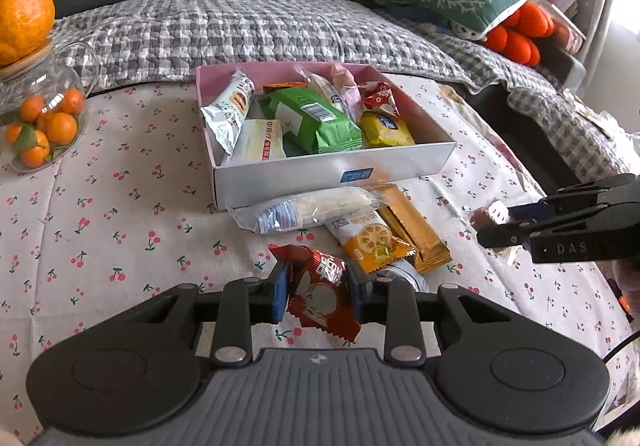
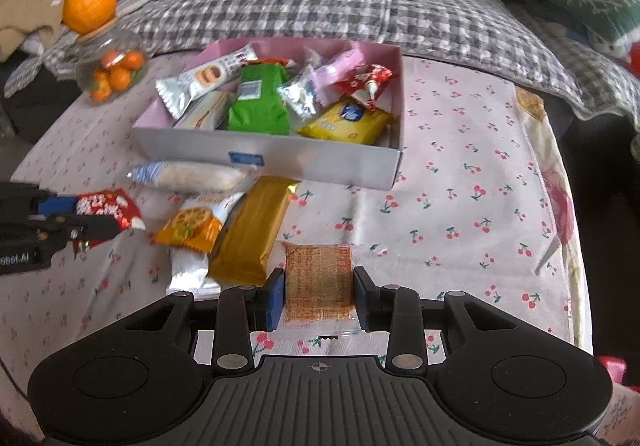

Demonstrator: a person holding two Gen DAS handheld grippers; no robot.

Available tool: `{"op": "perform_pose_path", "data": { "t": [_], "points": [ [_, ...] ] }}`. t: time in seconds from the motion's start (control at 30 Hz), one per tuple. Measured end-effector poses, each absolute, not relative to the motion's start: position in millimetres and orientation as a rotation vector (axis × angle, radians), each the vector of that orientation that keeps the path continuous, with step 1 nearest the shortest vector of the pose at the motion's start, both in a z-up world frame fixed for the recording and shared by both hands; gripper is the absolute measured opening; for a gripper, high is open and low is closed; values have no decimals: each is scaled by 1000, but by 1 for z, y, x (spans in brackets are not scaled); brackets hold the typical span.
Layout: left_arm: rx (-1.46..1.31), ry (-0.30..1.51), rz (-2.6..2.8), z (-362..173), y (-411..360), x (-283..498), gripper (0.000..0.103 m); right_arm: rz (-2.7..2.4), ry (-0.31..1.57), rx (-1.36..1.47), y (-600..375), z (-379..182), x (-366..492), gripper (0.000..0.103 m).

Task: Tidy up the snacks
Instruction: 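Carry both packs into the pink box and open both tools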

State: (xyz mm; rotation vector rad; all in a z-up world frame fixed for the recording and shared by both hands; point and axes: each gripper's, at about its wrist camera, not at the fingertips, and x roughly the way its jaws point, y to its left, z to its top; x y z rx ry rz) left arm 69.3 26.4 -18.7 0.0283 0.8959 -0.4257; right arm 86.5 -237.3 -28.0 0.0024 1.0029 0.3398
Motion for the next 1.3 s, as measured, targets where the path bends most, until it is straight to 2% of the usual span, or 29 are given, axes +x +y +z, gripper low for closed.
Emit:
{"op": "perform_pose_path", "data": {
  "t": [0.7, 1.3],
  "points": [
    [-140, 809, -396, 17, 34, 91, 26, 202, 1006, 246, -252, -13, 126, 33],
    [-265, 818, -272, -8, 22, 152, 26, 123, 917, 475, -250, -22, 179, 34]
  ]
}}
